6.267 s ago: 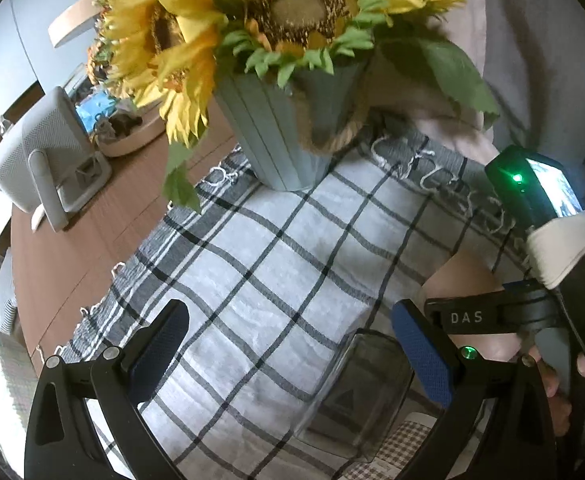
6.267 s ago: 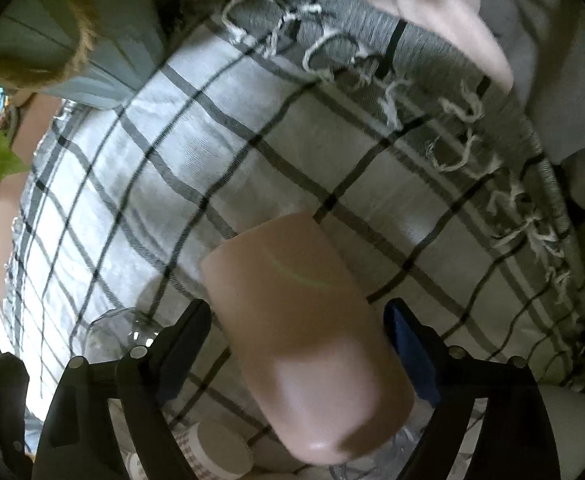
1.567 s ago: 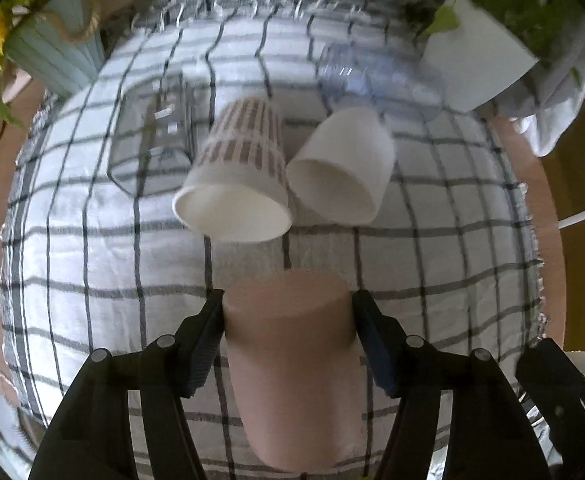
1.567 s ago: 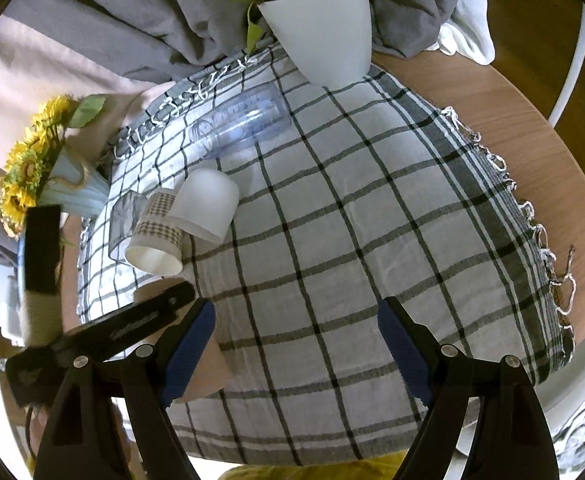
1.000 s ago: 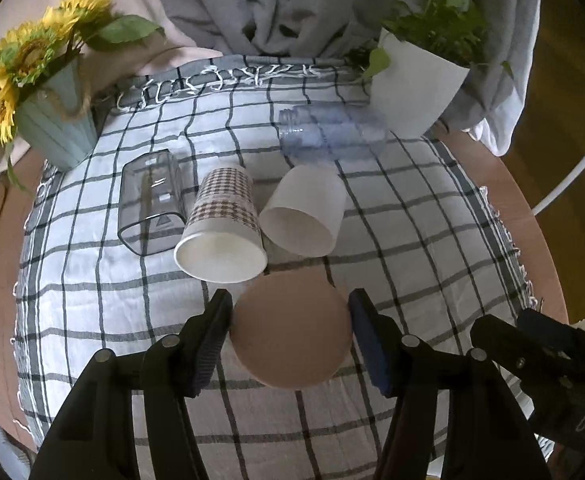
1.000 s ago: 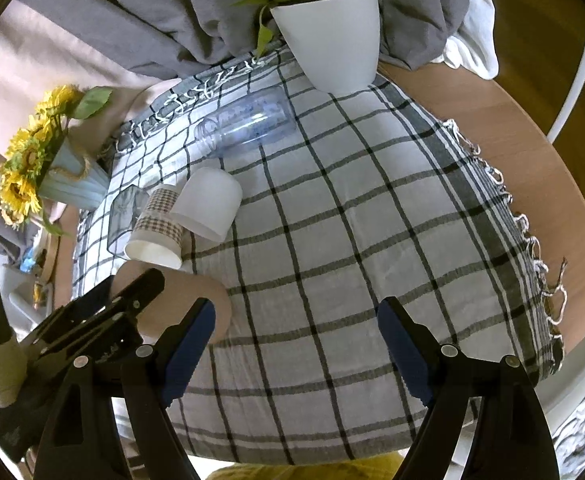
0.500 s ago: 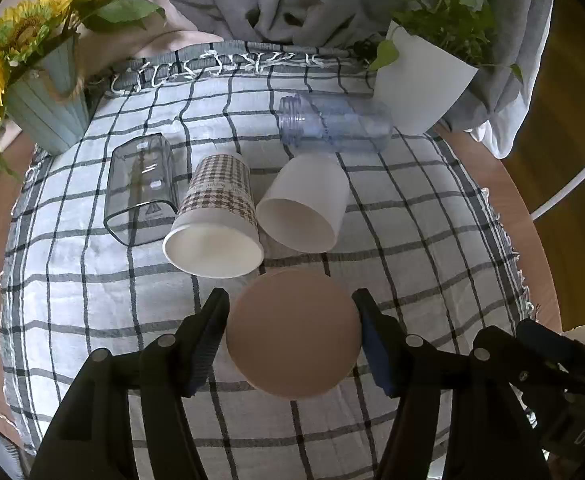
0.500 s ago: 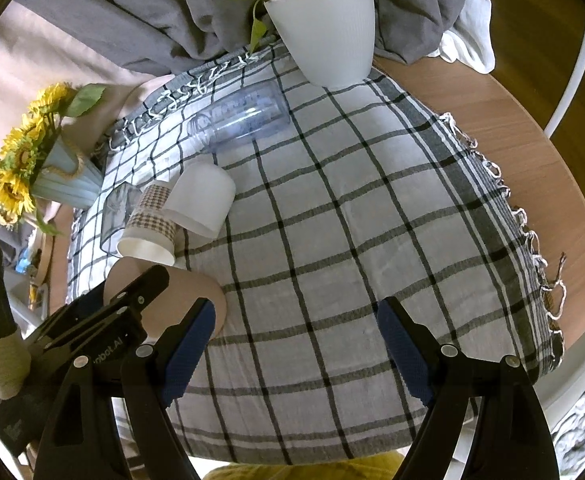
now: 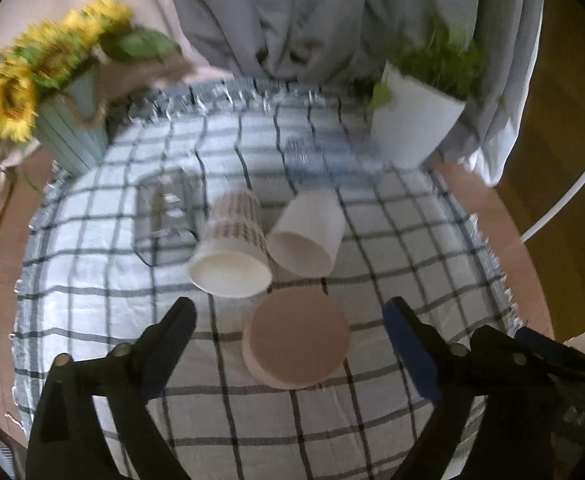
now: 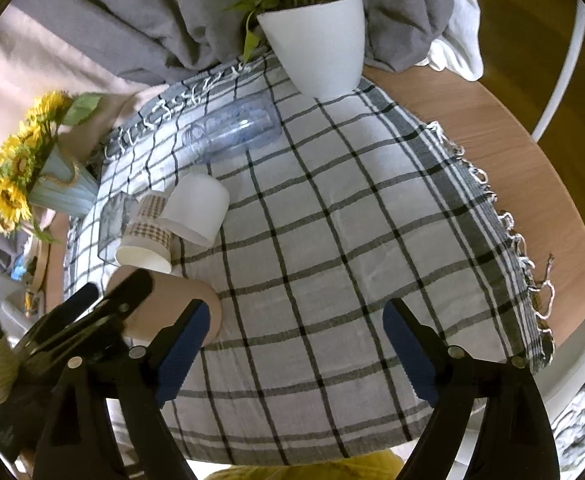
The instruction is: Flip cup upside down
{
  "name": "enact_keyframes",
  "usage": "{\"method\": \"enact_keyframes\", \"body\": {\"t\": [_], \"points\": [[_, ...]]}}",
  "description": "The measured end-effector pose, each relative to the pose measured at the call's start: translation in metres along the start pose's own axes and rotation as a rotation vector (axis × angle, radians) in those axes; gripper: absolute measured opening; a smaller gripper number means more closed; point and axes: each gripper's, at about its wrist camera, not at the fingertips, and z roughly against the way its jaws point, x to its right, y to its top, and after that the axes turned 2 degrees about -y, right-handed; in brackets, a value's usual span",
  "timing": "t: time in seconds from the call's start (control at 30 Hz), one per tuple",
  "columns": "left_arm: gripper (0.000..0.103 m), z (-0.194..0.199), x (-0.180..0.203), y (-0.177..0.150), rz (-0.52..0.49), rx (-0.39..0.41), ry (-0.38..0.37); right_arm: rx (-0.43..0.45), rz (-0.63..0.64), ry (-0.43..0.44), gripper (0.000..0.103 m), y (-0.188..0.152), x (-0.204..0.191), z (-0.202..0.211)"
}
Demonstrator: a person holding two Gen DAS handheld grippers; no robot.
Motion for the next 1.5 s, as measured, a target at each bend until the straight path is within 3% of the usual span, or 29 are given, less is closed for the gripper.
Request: {"method": "enact_keyframes", "body": {"t": [0.13,0.3,0.53,0.83,1.17,1.5], "points": [[0.103,0.037,-0.012,-0.001,0.024,0.103,0.063,0.055,0.006,0.018,0.089,-0.001,-0.005,0.022],[0.103,0.069,-0.037,-0.009,0.077,0.168,0.133,0.137,0.062,0.045,0.092,-0.003,-0.025,0.049],[0.103,0.095,-0.063,-0.024,0.118,0.205,0.201,0.250,0.178,0.070,0.092,-0.014,-0.064,0.077],[0.103,0.117,-0.079,-0.037,0.117,0.240,0.234,0.411,0.292,0.073,0.098,-0.039,-0.100,0.103],[0.103,0.132,-0.083,-0.041,0.072,0.267,0.249,0.414,0.266,0.105,0.099,-0.059,-0.107,0.107],[0.103,0.133,-0.081,-0.040,0.060,0.269,0.212,0.414,0.269,0.099,0.099,-0.064,-0.110,0.106]]}}
